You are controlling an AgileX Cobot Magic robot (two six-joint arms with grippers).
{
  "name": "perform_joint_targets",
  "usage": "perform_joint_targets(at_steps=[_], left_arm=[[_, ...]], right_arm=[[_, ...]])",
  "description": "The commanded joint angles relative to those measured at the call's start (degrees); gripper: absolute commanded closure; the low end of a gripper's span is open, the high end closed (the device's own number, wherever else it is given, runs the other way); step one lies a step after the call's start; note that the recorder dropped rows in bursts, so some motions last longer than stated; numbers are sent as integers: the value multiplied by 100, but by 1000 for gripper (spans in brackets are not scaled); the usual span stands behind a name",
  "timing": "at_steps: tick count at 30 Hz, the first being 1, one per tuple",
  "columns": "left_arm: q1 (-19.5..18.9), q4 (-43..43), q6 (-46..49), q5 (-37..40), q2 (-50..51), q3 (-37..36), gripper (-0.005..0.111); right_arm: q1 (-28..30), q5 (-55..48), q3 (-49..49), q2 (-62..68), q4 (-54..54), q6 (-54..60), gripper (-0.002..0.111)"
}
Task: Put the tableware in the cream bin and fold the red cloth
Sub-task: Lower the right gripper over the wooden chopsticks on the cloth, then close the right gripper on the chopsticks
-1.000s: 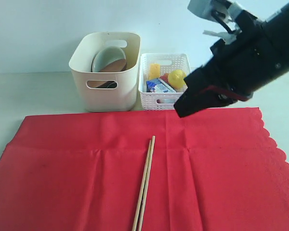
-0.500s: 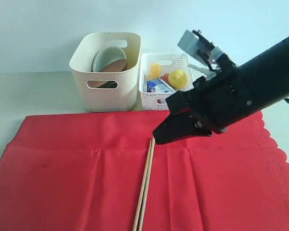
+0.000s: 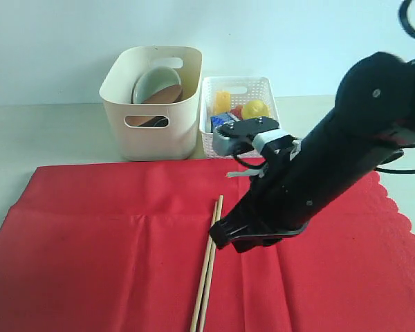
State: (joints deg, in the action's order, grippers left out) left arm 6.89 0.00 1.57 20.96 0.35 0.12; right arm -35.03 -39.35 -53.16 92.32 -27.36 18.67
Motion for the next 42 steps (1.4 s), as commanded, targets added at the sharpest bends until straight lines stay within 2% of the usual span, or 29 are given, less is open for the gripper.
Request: perform_joint_targets(at_steps=[1,2,5,10,12,17,20,29,42], left_arm=[[-14,31,-17,-60,-35,-12,107],[-14,31,-17,-60,-35,-12,107],[-14,31,-17,-60,-35,-12,107],[-14,31,-17,-60,-35,-12,107],[-14,31,-17,-60,-35,-12,107],[-14,31,-17,-60,-35,-12,107],[-14,31,-17,-60,-35,-12,107],[-14,31,-17,-60,-35,-12,107],[-14,31,-27,-60,-35,-12,107]], right_arm=[[-648,351,-20,87,1696,-1814,108],[-932,246,-102,229,2403,-2644,108],[-1386,71,-294,572,3213,-3757,108],[-1631,-618,-1004,1377,3227,-4361,106],[-1631,-640,-1172,1588,3223,-4480,98],[-1631,-627,-1536,1825,3100,-4754,66],[-1631,-583,-1592,1871,3089,-4866,60],[-1631,-472,-1592,2062,3353,-5496,58],[-1250,-55,-1592,2342,2583,-5339,58]])
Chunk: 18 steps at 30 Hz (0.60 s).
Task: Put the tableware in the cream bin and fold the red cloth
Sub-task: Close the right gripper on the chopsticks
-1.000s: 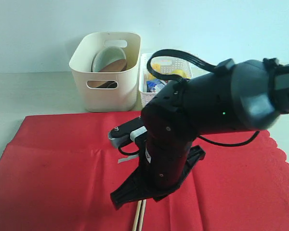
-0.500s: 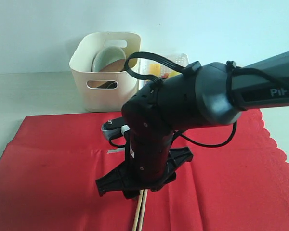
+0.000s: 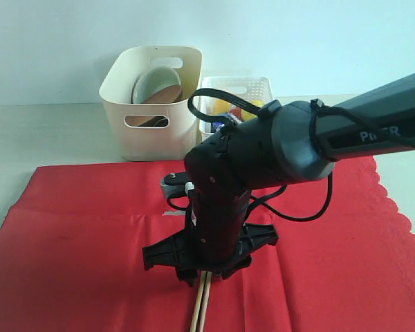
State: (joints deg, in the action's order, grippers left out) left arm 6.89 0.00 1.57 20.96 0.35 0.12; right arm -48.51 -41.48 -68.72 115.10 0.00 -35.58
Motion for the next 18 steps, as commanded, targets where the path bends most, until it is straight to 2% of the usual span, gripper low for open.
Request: perform_joint_targets(at_steps=[1,8,16,18], left_arm=[[-14,31,-27,-60,-35,-12,107],[-14,31,-27,-60,-35,-12,107],[-14,31,-27,-60,-35,-12,107],[-14,31,-27,-60,-35,-12,107]], right_arm=[[121,173,-36,77,-153,86,58],[121,257,-36,213,-154,96,61],[121,130,-36,227,310,96,109],[121,52,-36,227,454,96,108]])
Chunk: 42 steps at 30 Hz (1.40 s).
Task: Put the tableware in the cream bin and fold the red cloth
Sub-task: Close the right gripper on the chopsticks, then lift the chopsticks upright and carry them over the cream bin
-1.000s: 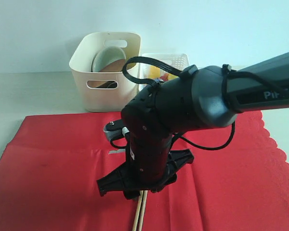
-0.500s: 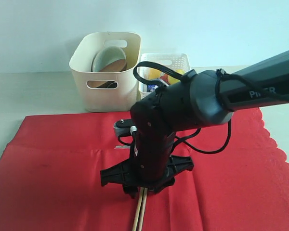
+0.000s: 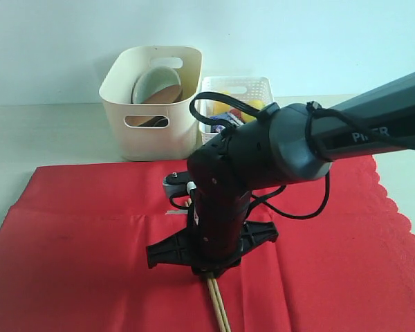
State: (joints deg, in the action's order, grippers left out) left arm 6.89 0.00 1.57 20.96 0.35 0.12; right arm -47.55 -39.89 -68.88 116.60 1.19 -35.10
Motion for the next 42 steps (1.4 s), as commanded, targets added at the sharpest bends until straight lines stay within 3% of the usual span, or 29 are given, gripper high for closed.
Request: perform_joint_targets(at_steps=[1,14,23,31,42], left_arm=[[-14,31,-27,-60,-35,-12,107],[-14,31,-27,-60,-35,-12,107],[-14,31,-27,-60,-35,-12,107],[-14,31,-27,-60,-35,-12,107],[-14,31,-27,-60,-35,-12,107]], right_arm=[[25,-162,-21,65,391,49,108],[25,-298,-21,-1004,511,99,108],[25,267,-21,-1943,363,311,108],[25,1607,-21,-2224,376,545,108],[318,4512,-21,-1879,1403,545,108]])
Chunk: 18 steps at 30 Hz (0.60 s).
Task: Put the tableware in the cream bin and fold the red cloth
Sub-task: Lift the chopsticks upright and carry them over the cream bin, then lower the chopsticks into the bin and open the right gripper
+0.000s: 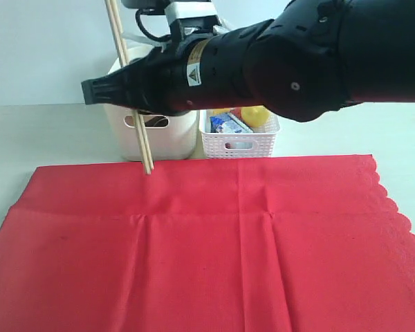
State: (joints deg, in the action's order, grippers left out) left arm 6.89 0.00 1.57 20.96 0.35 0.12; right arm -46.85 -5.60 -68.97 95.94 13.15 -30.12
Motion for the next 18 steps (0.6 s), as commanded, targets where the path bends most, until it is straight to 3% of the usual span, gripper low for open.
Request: perform_joint_targets(at_steps=[1,7,10,18], left_arm=[[-14,31,-27,-60,-35,-12,107],[-14,31,-27,-60,-35,-12,107],[-14,31,-17,-60,-35,-12,107],[-14,31,-27,-60,-35,-12,107]], right_arm=[[342,1357,-11,249,197,47,108],[1065,3384,-11,835,-115,85,108],[1362,4506,-54,1320,-956,931,108],[1468,4357,-1612,2826,-715,1785,108]])
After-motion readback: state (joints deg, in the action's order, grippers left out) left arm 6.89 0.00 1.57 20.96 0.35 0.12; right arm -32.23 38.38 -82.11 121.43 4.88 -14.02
